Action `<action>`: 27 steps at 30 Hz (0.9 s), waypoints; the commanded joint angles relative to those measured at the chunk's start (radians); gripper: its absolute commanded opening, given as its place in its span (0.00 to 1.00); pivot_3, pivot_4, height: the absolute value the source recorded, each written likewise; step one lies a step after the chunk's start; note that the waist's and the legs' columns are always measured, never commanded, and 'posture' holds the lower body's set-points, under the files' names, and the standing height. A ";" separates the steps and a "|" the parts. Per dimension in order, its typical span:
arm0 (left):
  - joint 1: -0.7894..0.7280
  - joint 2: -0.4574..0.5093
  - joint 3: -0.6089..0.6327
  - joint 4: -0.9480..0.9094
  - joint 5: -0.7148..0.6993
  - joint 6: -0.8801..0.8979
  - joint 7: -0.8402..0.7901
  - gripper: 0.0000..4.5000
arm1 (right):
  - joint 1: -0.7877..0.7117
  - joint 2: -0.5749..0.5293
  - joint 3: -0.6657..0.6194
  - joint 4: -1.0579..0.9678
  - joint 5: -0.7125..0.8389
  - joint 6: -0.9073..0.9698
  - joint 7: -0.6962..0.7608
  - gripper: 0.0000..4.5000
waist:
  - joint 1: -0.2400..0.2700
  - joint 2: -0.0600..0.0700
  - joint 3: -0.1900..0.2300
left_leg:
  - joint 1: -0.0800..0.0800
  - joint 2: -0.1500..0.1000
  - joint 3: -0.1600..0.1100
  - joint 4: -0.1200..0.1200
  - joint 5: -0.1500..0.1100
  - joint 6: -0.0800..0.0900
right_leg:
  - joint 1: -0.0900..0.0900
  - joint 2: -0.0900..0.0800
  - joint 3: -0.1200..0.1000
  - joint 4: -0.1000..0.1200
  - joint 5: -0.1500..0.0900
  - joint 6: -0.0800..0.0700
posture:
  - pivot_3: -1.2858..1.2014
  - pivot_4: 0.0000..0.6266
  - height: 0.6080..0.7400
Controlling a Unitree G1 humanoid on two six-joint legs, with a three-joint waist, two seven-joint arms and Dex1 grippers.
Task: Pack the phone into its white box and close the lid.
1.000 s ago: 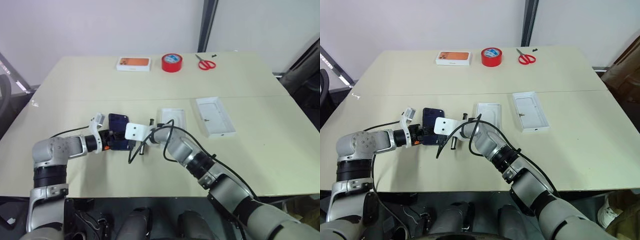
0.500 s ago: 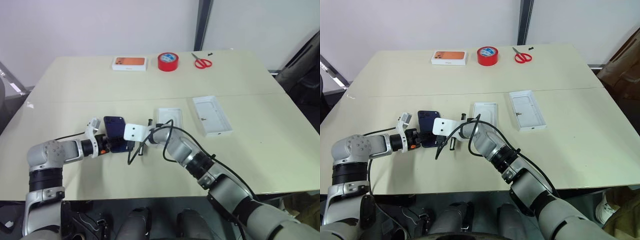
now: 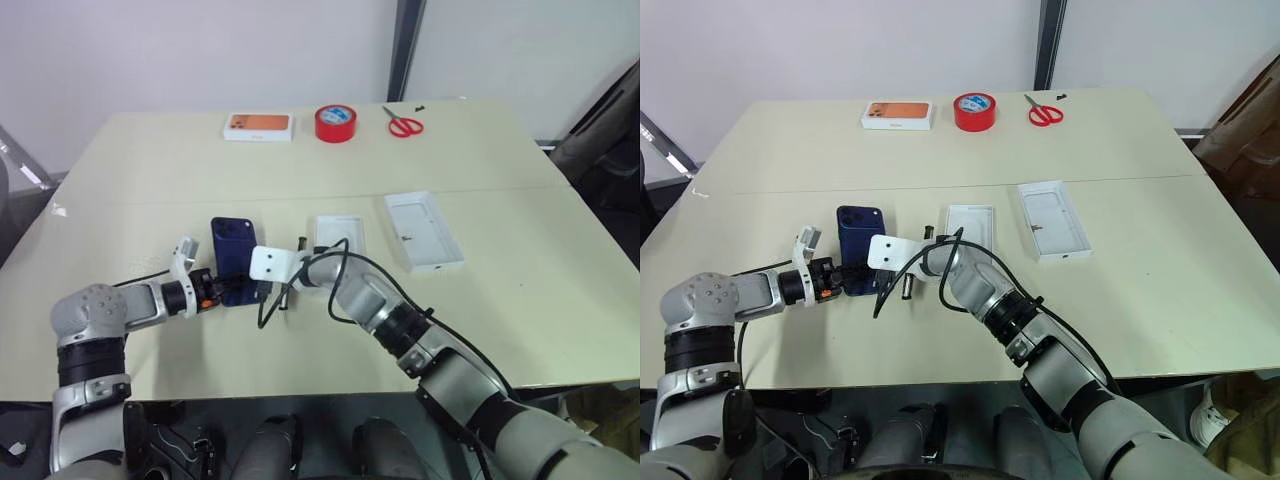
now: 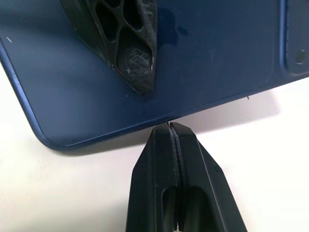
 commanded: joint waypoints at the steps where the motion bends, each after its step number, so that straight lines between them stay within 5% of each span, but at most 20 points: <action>1: 0.008 -0.015 0.038 0.006 -0.022 0.035 0.032 0.02 | 0.019 -0.004 -0.066 -0.074 0.059 0.002 0.008 0.00 | 0.001 -0.001 0.001 | 0.000 0.000 0.000 0.000 0.000 0.000 | 0.000 0.000 0.000 0.000 0.000 0.000 | 0.52 0.24 0.95; 5: -0.010 -0.033 0.107 0.022 -0.051 0.032 0.054 0.02 | 0.043 0.003 -0.154 -0.143 0.156 0.014 0.020 0.00 | -0.001 -0.004 0.003 | -0.001 0.001 0.000 -0.001 0.000 -0.001 | -0.001 0.000 0.000 0.000 0.000 0.000 | 0.52 0.24 0.95; 7: -0.033 -0.045 0.160 0.030 -0.082 0.045 0.066 0.01 | 0.064 -0.004 -0.223 -0.221 0.270 0.092 0.096 0.12 | 0.000 -0.007 0.005 | -0.001 0.001 0.000 -0.001 0.001 -0.001 | -0.002 0.000 0.000 0.000 0.000 0.000 | 0.52 0.24 0.95; 14: -0.049 -0.064 0.209 -0.009 -0.127 0.043 0.092 0.01 | 0.175 -0.200 -0.269 -0.490 0.425 0.153 0.290 0.85 | 0.004 -0.013 0.009 | -0.003 0.001 0.000 -0.002 0.001 -0.001 | -0.003 0.000 0.000 -0.001 0.000 0.000 | 0.52 0.24 0.95; 21: -0.045 -0.095 0.189 -0.072 -0.150 0.042 0.098 0.01 | 0.289 -0.437 -0.255 -0.531 0.405 0.030 0.378 0.85 | 0.001 -0.016 0.013 | -0.003 0.001 0.001 -0.003 0.001 -0.001 | -0.003 0.000 0.000 -0.002 0.000 0.000 | 0.52 0.24 0.95; 27: -0.036 -0.136 0.172 -0.098 -0.162 0.042 0.121 0.01 | 0.325 -0.502 -0.268 -0.503 0.409 -0.053 0.384 0.85 | 0.001 -0.018 0.014 | -0.004 0.002 0.002 -0.003 0.001 -0.001 | -0.001 0.000 0.000 -0.002 0.000 0.000 | 0.52 0.24 0.95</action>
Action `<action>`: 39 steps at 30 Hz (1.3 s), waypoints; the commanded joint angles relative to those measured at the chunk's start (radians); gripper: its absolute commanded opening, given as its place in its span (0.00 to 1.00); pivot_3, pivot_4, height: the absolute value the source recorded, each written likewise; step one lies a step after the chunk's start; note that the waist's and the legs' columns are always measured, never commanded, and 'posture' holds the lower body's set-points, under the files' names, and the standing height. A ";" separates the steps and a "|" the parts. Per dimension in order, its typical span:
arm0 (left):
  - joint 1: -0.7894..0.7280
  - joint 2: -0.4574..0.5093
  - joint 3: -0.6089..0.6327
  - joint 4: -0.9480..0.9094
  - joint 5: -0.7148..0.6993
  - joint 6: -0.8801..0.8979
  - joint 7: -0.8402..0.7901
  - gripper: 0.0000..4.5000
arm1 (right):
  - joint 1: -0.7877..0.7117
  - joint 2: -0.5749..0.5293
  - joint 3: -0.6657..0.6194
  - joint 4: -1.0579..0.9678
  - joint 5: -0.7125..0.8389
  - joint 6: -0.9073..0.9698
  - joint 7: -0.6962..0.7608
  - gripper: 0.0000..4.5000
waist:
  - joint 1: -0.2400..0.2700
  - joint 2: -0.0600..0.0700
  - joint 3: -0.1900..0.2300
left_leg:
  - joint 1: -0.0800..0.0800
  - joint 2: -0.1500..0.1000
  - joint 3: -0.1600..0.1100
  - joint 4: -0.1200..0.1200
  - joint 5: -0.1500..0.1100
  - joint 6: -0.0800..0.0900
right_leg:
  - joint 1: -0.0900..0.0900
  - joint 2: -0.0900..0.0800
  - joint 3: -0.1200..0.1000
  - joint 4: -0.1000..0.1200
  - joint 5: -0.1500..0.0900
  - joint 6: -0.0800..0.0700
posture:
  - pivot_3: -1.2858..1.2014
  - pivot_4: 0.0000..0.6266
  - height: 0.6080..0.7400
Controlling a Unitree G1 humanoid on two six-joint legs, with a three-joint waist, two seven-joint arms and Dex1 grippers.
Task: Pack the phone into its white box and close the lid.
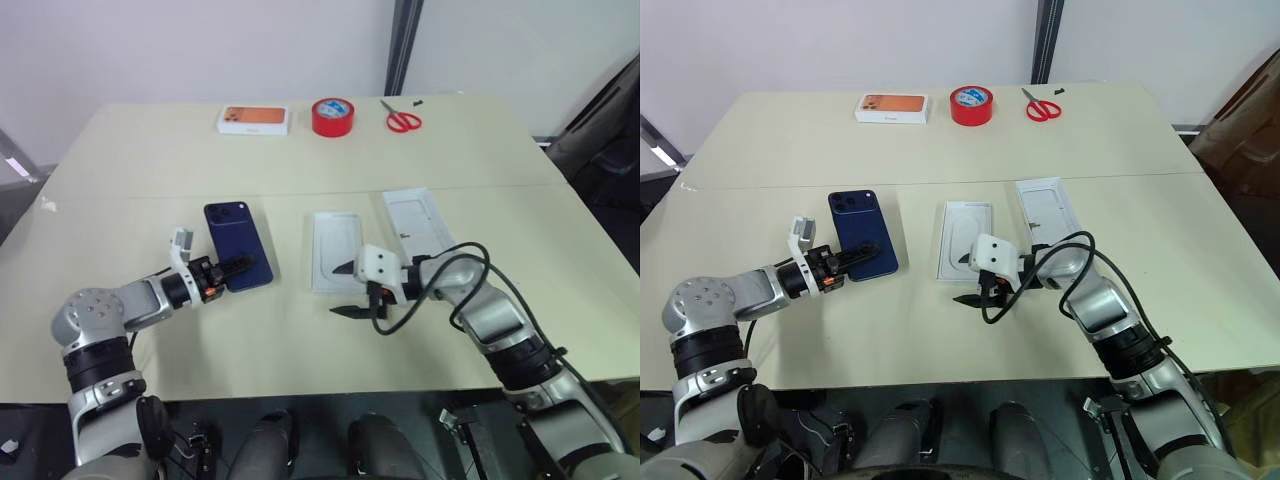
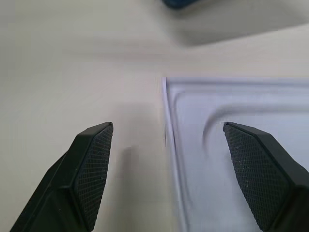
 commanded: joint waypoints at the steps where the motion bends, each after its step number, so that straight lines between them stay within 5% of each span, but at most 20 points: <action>1: -0.005 -0.014 -0.002 -0.058 -0.045 -0.008 0.001 0.01 | 0.003 -0.015 -0.013 -0.011 0.007 -0.053 0.000 0.80 | 0.002 -0.001 0.001 | 0.000 0.000 0.000 0.000 0.000 0.000 | 0.000 0.000 0.000 0.000 0.000 0.000 | 0.52 0.24 0.95; 6: -0.003 -0.025 -0.009 -0.061 -0.049 -0.010 0.007 0.01 | 0.004 -0.011 -0.009 0.008 -0.001 -0.076 -0.019 0.34 | 0.003 -0.004 0.003 | -0.001 0.000 0.000 0.001 0.002 -0.004 | 0.000 0.000 0.000 0.000 0.000 0.000 | 0.52 0.24 0.95; 17: -0.005 -0.015 -0.026 -0.059 -0.042 -0.016 0.005 0.01 | -0.002 -0.007 0.000 0.049 -0.014 -0.089 -0.034 0.34 | 0.004 -0.004 0.003 | -0.002 0.000 0.000 0.001 0.003 -0.005 | -0.001 0.000 0.000 0.000 0.000 0.000 | 0.52 0.24 0.95; 22: 0.001 -0.023 -0.034 -0.068 -0.045 -0.012 0.008 0.01 | -0.006 -0.002 0.003 0.052 -0.008 -0.087 -0.032 0.01 | 0.004 -0.004 0.003 | -0.002 0.000 0.000 0.001 0.003 -0.005 | 0.000 0.000 0.000 0.000 0.000 0.000 | 0.52 0.24 0.95; 39: -0.094 -0.160 -0.001 -0.134 -0.147 0.075 0.151 0.01 | 0.059 0.061 0.095 -0.131 -0.013 -0.008 -0.061 0.01 | 0.004 -0.005 0.003 | -0.006 0.000 0.000 0.006 0.003 -0.006 | -0.002 0.000 -0.001 0.000 0.000 0.000 | 0.52 0.24 0.95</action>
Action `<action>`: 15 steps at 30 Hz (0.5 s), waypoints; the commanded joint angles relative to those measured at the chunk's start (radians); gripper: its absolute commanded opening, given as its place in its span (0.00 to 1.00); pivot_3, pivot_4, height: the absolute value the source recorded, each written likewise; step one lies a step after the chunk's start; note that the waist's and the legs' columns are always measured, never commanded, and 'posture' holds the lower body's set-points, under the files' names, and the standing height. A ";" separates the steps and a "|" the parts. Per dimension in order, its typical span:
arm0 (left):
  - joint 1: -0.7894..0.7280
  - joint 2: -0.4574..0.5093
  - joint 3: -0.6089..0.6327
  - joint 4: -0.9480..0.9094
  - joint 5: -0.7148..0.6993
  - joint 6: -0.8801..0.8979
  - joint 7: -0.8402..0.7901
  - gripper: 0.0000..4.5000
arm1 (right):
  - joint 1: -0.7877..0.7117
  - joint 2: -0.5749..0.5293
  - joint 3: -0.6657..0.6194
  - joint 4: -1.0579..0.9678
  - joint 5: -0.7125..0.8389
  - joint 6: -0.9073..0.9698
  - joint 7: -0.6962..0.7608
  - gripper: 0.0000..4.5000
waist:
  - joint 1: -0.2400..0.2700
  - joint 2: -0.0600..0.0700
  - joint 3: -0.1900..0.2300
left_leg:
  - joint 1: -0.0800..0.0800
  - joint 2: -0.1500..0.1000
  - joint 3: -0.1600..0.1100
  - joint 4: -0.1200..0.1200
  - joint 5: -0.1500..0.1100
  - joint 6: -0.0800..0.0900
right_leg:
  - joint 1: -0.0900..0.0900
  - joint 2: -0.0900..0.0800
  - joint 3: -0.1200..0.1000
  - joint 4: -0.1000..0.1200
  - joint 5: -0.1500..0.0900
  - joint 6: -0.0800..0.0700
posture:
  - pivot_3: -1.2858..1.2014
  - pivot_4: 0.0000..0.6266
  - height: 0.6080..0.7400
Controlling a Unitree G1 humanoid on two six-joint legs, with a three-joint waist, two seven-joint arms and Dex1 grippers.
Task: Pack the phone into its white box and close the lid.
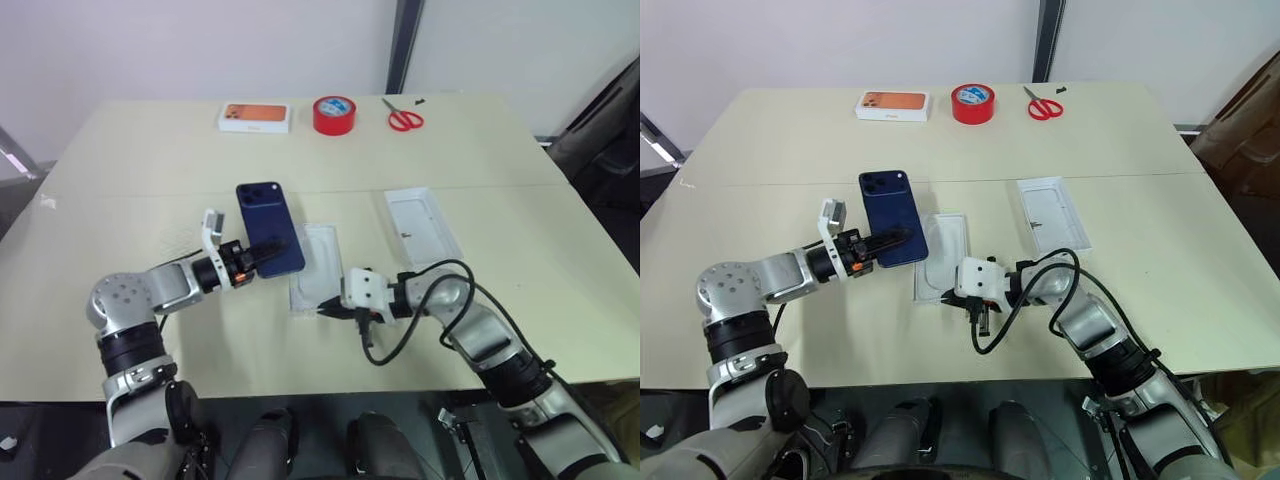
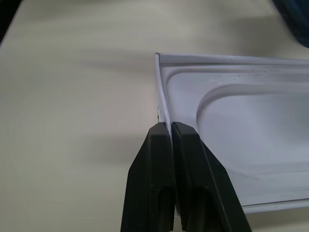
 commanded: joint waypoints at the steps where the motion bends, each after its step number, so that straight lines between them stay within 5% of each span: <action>1: 0.011 -0.016 -0.015 -0.058 -0.038 0.016 0.011 0.01 | -0.003 0.018 -0.006 -0.047 0.011 0.042 -0.026 0.01 | 0.000 0.000 0.000 | 0.000 0.000 0.000 0.000 0.000 0.000 | 0.000 0.000 0.000 0.000 0.000 0.000 | 0.52 0.24 0.95; 2: 0.016 -0.017 -0.019 -0.062 -0.038 0.019 0.014 0.01 | -0.004 0.020 -0.010 -0.048 0.018 0.057 -0.028 0.01 | 0.000 0.000 0.000 | 0.000 0.000 0.000 0.000 0.000 0.000 | 0.000 0.000 0.000 0.000 0.000 0.000 | 0.52 0.24 0.95; 5: 0.032 -0.012 -0.033 -0.064 -0.043 0.026 0.010 0.01 | -0.009 0.004 -0.026 -0.060 0.025 0.061 -0.025 0.22 | 0.000 0.000 0.000 | 0.000 0.000 0.000 0.000 0.000 0.000 | 0.000 0.000 0.000 0.001 0.000 0.000 | 0.52 0.24 0.95; 10: 0.053 0.005 -0.107 -0.063 -0.015 0.000 -0.010 0.01 | 0.006 -0.076 -0.086 -0.098 0.068 0.064 0.017 0.77 | 0.005 0.000 0.000 | -0.002 0.000 0.000 0.003 0.000 0.000 | -0.001 0.000 0.000 0.001 0.000 0.000 | 0.52 0.24 0.95; 15: 0.060 0.011 -0.201 -0.043 0.023 -0.055 -0.031 0.01 | 0.009 -0.157 -0.177 -0.028 0.086 0.042 0.011 0.77 | 0.006 0.000 0.000 | -0.004 0.000 0.000 0.005 -0.001 0.001 | -0.001 0.000 -0.001 0.001 0.000 0.000 | 0.52 0.24 0.95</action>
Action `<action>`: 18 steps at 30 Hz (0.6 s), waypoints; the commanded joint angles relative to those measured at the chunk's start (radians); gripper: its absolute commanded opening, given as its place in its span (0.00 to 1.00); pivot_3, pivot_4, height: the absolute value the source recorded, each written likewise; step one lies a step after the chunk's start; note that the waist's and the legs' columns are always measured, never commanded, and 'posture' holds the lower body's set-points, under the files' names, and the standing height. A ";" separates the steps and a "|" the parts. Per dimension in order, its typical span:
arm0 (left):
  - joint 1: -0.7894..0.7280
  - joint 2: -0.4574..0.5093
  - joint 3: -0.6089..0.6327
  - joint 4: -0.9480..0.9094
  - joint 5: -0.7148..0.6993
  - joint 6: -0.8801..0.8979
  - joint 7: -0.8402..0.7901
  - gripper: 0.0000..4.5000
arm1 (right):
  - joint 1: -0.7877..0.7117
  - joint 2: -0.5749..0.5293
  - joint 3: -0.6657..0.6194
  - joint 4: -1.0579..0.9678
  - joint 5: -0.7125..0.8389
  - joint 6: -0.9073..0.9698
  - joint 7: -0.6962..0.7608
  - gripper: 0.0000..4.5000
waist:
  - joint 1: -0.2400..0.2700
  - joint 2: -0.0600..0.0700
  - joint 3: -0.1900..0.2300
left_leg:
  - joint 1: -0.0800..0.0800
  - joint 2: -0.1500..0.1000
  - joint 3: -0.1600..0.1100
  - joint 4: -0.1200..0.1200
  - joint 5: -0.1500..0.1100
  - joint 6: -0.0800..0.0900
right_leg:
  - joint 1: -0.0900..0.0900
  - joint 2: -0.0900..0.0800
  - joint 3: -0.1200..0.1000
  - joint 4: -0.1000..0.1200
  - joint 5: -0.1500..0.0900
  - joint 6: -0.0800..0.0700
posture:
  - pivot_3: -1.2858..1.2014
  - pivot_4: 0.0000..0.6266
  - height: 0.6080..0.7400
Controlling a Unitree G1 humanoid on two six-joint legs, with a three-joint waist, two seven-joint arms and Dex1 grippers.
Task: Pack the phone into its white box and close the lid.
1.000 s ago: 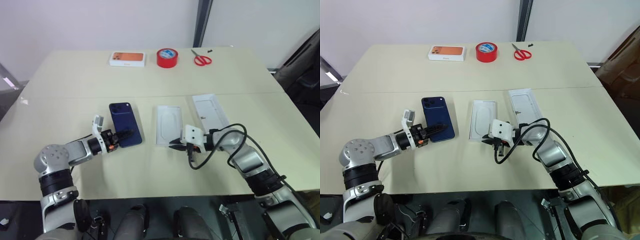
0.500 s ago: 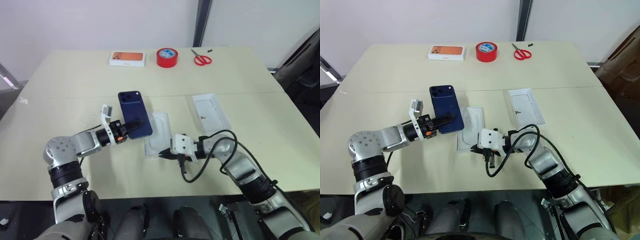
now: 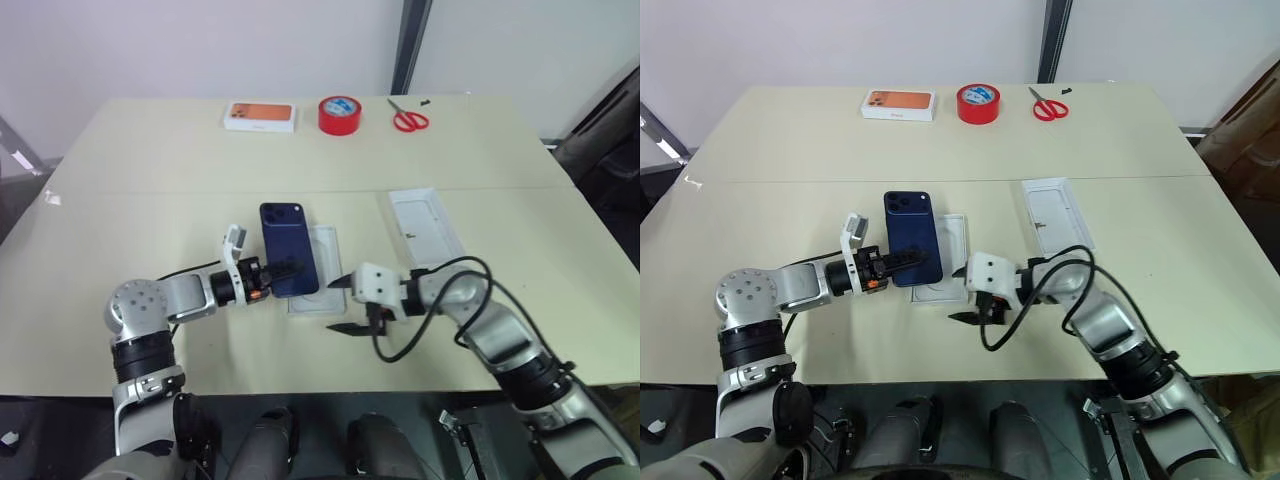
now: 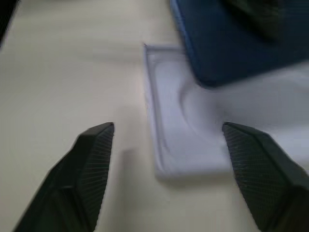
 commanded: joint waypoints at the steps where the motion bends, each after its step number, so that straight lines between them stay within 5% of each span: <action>1: -0.001 0.009 -0.069 -0.020 0.019 -0.049 -0.039 0.01 | -0.007 -0.036 -0.071 0.042 0.009 -0.034 -0.016 0.77 | -0.001 0.000 0.000 | 0.000 0.000 0.000 0.000 0.000 0.000 | 0.000 0.000 0.000 0.000 0.000 0.000 | 0.52 0.24 0.95; 10: -0.018 0.045 -0.090 -0.001 0.011 -0.039 -0.064 0.89 | 0.002 -0.020 -0.062 0.085 -0.012 -0.072 -0.054 0.78 | -0.005 0.000 0.000 | -0.001 0.000 0.000 0.001 0.000 0.000 | -0.002 0.000 0.000 0.001 0.000 0.000 | 0.52 0.24 0.95; 18: -0.032 0.095 -0.119 -0.028 0.006 -0.034 -0.080 0.89 | -0.035 0.007 -0.052 0.134 -0.027 -0.097 -0.067 0.78 | -0.007 0.000 0.000 | -0.001 0.000 0.000 0.001 0.000 0.000 | -0.002 0.000 0.000 0.002 0.000 0.000 | 0.52 0.24 0.95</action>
